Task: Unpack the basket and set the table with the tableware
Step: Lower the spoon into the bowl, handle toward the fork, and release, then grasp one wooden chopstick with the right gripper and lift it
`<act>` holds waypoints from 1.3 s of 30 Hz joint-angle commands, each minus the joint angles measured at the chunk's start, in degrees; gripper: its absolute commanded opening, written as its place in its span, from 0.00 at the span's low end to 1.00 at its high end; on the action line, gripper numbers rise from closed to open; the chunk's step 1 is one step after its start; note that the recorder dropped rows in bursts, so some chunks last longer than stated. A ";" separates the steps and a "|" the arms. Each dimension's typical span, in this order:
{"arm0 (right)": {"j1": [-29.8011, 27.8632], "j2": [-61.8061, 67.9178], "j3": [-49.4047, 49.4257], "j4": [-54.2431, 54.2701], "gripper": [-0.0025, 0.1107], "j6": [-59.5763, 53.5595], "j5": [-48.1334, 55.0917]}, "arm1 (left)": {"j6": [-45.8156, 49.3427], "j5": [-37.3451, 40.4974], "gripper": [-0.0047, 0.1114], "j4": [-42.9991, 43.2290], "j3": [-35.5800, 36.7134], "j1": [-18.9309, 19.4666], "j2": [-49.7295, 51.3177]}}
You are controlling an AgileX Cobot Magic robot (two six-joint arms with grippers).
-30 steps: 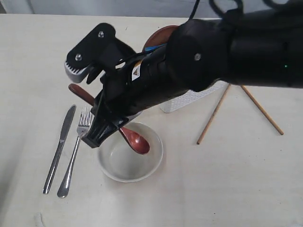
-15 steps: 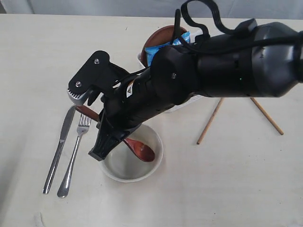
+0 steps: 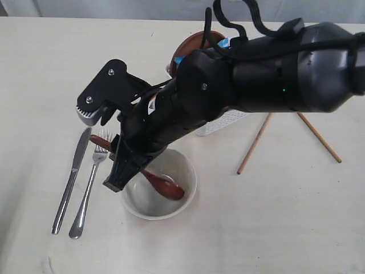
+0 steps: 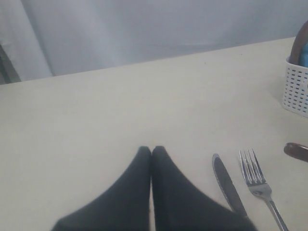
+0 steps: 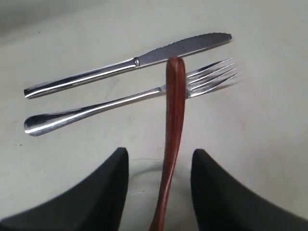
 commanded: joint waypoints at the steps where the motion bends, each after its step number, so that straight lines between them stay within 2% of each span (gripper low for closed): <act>1: 0.06 -0.08 -4.14 -0.58 0.38 2.61 5.45 | -0.02 -0.37 0.04 -0.08 0.13 0.14 -0.19; 6: 0.06 -0.08 -9.97 -6.38 0.38 13.13 14.88 | -0.02 -0.37 0.04 -0.08 0.13 0.14 -0.19; 10: -0.07 -0.08 -15.12 -22.70 0.38 28.35 28.72 | -0.02 -0.37 0.04 -0.08 0.13 0.14 -0.19; 11: -1.64 -0.08 -15.37 -26.00 0.38 35.30 32.94 | -0.02 -0.37 0.04 -0.08 0.13 0.14 -0.19; 14: -8.13 -0.65 -15.27 -26.65 0.38 38.14 39.84 | -0.02 -0.37 0.04 -0.08 0.13 0.14 -0.19; 15: -12.57 -2.04 -14.60 -26.65 0.38 39.02 40.56 | -0.02 -0.37 0.04 -0.08 0.13 0.14 -0.19; 20: -28.23 -6.87 -5.51 -26.54 0.38 47.03 38.47 | -0.02 -0.37 0.04 -0.08 0.13 0.14 -0.19; 24: -36.55 -5.79 4.94 -17.63 0.38 47.50 24.30 | -0.02 -0.37 0.04 -0.08 0.13 0.14 -0.19; 29: -38.06 -2.57 8.01 -10.99 0.38 47.38 14.92 | -0.02 -0.37 0.04 -0.08 0.13 0.14 -0.19; 39: -38.06 7.46 7.90 -8.65 0.38 52.27 8.74 | -0.02 -0.37 0.04 -0.08 0.13 0.14 -0.19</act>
